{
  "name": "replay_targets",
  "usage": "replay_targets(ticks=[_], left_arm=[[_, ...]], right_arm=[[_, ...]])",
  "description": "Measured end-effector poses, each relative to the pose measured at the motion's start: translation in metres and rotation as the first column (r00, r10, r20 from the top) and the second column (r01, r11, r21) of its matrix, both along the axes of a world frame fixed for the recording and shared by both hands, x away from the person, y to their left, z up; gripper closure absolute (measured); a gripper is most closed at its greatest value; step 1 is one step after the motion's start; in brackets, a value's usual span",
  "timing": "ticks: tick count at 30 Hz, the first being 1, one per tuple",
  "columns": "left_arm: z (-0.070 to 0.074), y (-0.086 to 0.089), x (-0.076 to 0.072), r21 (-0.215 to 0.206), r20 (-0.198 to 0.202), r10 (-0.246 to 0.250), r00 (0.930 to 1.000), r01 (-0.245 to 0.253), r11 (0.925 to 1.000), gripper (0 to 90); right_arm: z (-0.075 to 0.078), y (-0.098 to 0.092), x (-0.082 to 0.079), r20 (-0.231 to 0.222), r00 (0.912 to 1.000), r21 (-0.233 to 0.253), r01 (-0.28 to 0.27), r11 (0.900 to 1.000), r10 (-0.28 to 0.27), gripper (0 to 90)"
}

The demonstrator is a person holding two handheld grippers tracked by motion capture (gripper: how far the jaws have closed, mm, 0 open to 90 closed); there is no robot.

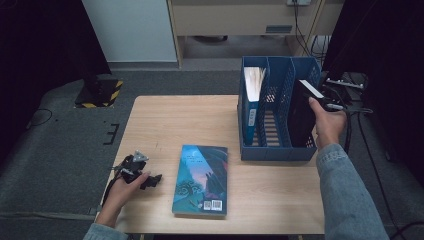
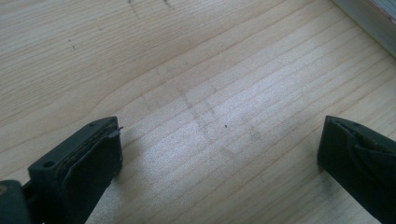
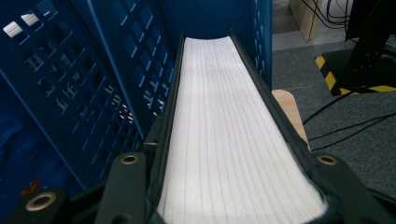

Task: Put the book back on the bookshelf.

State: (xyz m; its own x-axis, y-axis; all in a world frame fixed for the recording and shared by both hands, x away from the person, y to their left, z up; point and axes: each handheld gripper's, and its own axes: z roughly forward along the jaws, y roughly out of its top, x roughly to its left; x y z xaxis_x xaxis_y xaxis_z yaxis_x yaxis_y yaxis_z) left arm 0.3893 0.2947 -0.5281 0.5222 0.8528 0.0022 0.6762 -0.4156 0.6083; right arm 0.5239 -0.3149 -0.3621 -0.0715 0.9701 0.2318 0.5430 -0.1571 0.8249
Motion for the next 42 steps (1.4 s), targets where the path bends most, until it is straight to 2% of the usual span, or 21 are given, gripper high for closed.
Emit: replay_targets(ticks=[24, 32, 42], left_arm=[[0.000, 0.000, 0.000, -0.003, 0.000, 0.003, 1.0000, -0.003, 1.0000, 0.0], [0.000, -0.001, 0.000, -0.003, 0.000, 0.002, 1.0000, -0.002, 1.0000, 0.0], [0.000, -0.002, 0.000, 0.002, -0.005, -0.007, 1.0000, 0.007, 1.0000, 0.0]], right_arm=[[-0.004, -0.001, -0.002, -0.006, 1.0000, 0.002, -0.001, 1.000, 0.001, 52.3], [-0.004, -0.004, -0.006, -0.033, 0.9994, 0.003, -0.011, 1.000, 0.011, 52.0], [-0.004, -0.006, -0.015, -0.085, 0.9956, -0.020, -0.040, 0.999, 0.038, 51.6]])
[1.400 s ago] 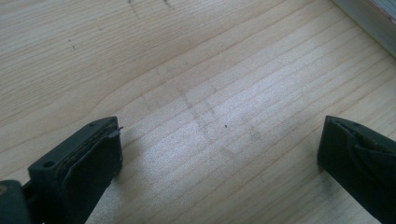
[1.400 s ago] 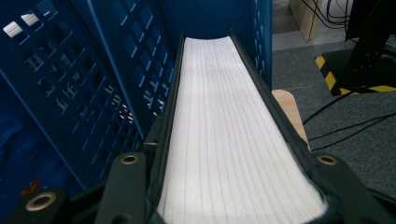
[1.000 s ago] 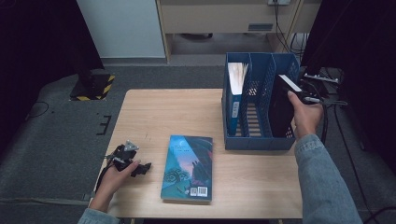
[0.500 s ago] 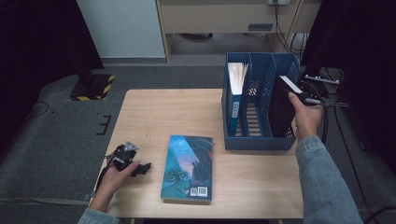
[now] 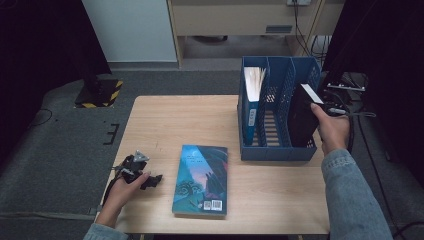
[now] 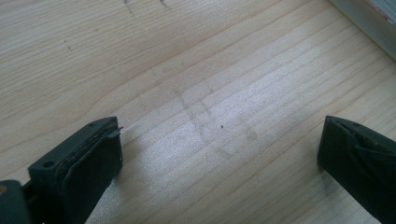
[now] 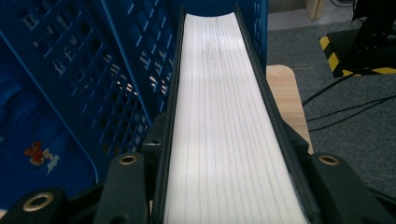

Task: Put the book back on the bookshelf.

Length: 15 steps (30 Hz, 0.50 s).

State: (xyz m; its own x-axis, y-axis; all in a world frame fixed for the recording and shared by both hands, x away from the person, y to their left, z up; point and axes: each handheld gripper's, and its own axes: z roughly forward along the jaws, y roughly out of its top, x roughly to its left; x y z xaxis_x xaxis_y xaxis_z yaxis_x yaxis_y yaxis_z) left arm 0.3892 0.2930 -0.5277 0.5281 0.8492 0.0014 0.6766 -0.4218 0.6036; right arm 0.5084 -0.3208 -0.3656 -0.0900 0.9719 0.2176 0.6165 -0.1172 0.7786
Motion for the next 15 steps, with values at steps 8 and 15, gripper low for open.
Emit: replay_targets(ticks=[8, 15], left_arm=[[0.000, -0.001, 0.000, -0.005, 0.003, -0.001, 1.0000, 0.001, 1.0000, 0.0], [0.000, -0.002, -0.001, -0.007, 0.001, 0.001, 1.0000, -0.001, 1.0000, 0.0]], right_arm=[[-0.003, -0.004, -0.013, -0.033, 0.9993, 0.000, -0.015, 1.000, 0.015, 51.5], [-0.005, -0.006, -0.019, -0.036, 0.9990, 0.000, -0.026, 1.000, 0.026, 51.0]])
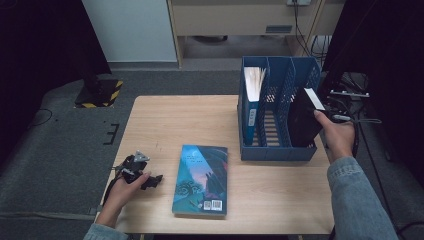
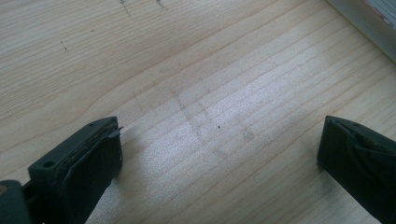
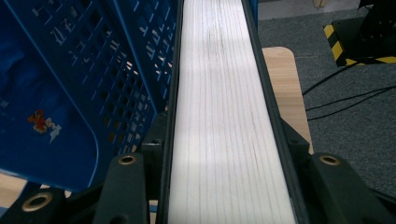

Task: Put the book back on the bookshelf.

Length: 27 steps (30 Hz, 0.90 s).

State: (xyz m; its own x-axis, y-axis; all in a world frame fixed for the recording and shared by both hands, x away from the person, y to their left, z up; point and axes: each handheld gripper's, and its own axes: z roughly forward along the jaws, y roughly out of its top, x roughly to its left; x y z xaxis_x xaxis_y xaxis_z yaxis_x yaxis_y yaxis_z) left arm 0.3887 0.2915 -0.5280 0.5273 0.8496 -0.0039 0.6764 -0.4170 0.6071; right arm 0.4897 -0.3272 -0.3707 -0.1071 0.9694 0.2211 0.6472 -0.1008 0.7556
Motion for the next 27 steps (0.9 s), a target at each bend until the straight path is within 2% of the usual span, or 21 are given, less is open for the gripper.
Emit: replay_targets(ticks=[6, 12, 17, 20, 27], left_arm=[[0.000, 0.000, 0.000, 0.004, -0.001, -0.004, 1.0000, 0.004, 1.0000, 0.0], [0.000, 0.000, 0.000, 0.004, -0.001, -0.007, 1.0000, 0.007, 1.0000, 0.0], [0.000, 0.000, 0.000, 0.005, -0.001, -0.008, 1.0000, 0.008, 1.0000, 0.0], [0.000, 0.000, 0.000, 0.004, -0.001, -0.008, 1.0000, 0.008, 1.0000, 0.0], [0.000, 0.000, 0.000, 0.004, -0.001, -0.009, 1.0000, 0.009, 1.0000, 0.0]], right_arm=[[0.000, 0.002, -0.002, -0.007, 0.9999, -0.012, -0.011, 1.000, 0.011, 49.5], [0.000, 0.005, 0.002, -0.007, 0.9999, 0.001, -0.010, 1.000, 0.010, 47.1], [0.001, 0.010, 0.007, -0.003, 0.9998, -0.010, -0.019, 1.000, 0.019, 45.6], [0.002, 0.014, 0.010, -0.004, 0.9998, -0.032, -0.017, 0.999, 0.017, 45.9], [0.002, 0.014, 0.012, -0.011, 0.9999, -0.025, -0.008, 1.000, 0.007, 47.2]])
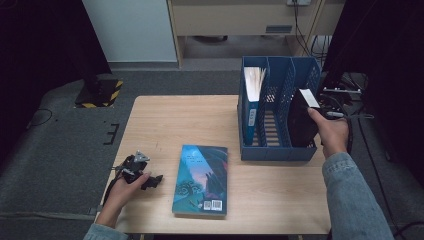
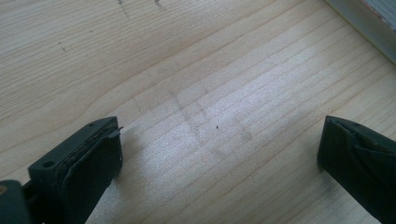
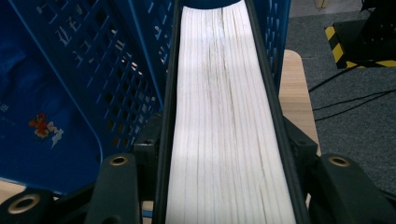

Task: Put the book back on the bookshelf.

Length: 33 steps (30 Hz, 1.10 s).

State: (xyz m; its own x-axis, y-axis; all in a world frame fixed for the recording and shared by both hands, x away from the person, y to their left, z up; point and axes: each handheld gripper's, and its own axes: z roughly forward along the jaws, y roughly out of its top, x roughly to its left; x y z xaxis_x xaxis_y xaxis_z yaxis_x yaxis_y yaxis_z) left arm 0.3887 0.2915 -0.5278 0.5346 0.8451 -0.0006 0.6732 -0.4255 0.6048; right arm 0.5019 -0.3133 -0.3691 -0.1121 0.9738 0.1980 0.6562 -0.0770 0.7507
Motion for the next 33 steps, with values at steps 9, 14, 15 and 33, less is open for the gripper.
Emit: replay_targets(ticks=[9, 14, 15, 33], left_arm=[[0.000, 0.000, 0.000, 0.000, 0.000, -0.001, 1.0000, 0.001, 1.0000, 0.0], [0.000, 0.000, 0.000, 0.000, 0.002, -0.001, 1.0000, 0.001, 1.0000, 0.0], [0.000, 0.000, 0.000, -0.001, 0.002, -0.001, 1.0000, 0.001, 1.0000, 0.0], [0.000, 0.000, 0.000, -0.005, 0.004, -0.002, 1.0000, 0.002, 1.0000, 0.0]], right_arm=[[0.003, 0.003, 0.000, 0.000, 0.9998, -0.051, -0.019, 0.999, 0.019, 52.6], [0.002, 0.005, 0.002, 0.021, 0.9993, -0.072, -0.029, 0.997, 0.031, 52.9], [0.003, 0.005, 0.003, 0.022, 0.9994, -0.070, -0.027, 0.997, 0.029, 52.9], [0.009, 0.007, 0.040, 0.041, 0.9992, -0.061, 0.001, 0.998, 0.002, 52.8]])
